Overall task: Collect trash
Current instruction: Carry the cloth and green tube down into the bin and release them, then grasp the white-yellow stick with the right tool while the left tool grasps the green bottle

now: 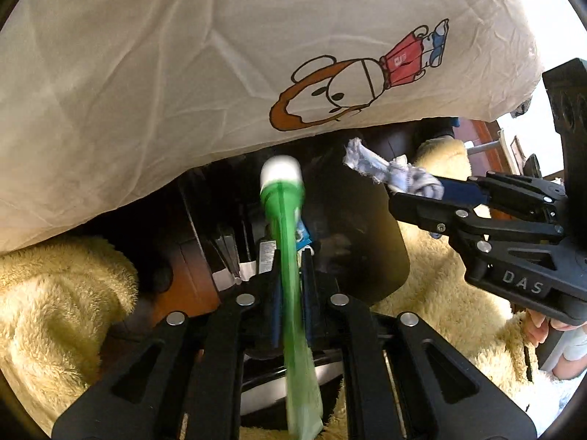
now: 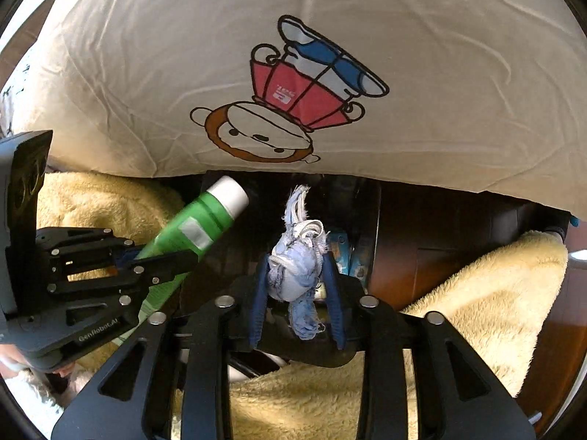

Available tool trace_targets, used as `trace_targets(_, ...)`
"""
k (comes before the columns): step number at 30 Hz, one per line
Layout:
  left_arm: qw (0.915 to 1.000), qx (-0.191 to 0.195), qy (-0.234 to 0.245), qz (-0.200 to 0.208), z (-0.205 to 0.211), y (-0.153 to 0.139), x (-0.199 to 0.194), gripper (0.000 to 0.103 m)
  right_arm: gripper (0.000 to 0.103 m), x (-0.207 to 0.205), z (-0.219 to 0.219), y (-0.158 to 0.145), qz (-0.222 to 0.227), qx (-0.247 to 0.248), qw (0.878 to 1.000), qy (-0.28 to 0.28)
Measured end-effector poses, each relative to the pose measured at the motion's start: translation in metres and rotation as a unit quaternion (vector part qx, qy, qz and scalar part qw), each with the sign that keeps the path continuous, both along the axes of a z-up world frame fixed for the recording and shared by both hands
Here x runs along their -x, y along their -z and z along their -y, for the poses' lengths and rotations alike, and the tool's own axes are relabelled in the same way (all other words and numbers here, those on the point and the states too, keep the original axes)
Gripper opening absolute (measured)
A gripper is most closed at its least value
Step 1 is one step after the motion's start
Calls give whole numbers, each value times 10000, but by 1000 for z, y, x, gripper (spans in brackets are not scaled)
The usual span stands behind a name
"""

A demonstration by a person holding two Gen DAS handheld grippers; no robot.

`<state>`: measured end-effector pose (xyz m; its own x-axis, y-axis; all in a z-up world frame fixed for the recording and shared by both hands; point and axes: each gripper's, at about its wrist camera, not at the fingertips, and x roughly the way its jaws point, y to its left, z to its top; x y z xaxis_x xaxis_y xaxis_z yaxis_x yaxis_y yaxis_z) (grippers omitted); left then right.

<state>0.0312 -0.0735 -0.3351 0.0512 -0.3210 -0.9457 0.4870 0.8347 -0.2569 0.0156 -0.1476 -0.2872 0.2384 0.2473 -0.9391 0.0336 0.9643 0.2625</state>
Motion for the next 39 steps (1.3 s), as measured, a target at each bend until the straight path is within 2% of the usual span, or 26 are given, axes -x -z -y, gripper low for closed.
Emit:
trace_targets(1, 10000, -25, 0, 31, 1, 0, 1, 17, 57, -1, 1, -2, 22, 19, 10000, 36)
trace_targets(3, 9999, -59, -20, 116, 0, -4, 1, 34, 65, 1, 2, -2, 104, 134, 9998, 98)
trace_targets(5, 9997, -109, -35, 235, 0, -10, 1, 38, 65, 1, 6, -6, 168, 173, 9996, 163)
trace_targets(8, 9988, -136, -65, 462, -3, -22, 1, 50, 69, 2, 14, -14, 266, 222, 9990, 280)
trace_targets(13, 9959, -173, -126, 878, -10, -51, -3, 70, 83, 3, 27, -34, 483, 312, 9975, 422)
trace_targets(17, 9933, -104, -135, 1141, -15, -81, -8, 85, 90, 0, 33, -61, 744, 340, 9954, 496)
trace_targets(20, 9897, 46, -198, 1416, -23, -112, -11, 94, 94, -2, 40, -94, 1158, 461, 9906, 572)
trace_targets(26, 9798, 331, -485, 1912, -36, -166, -36, 95, 97, -22, 57, -166, 2129, 872, 9707, 695)
trace_targets(30, 9730, 242, -606, 2212, -33, -185, -62, 95, 97, -57, 72, -192, 2504, 1079, 9585, 838)
trace_targets(33, 9727, 297, -677, 2198, -30, -193, -88, 95, 97, -90, 88, -199, 2491, 1032, 9583, 951)
trace_targets(39, 9689, 167, -877, 2309, -18, -196, -143, 95, 97, -155, 98, -202, 2330, 1276, 9588, 1002)
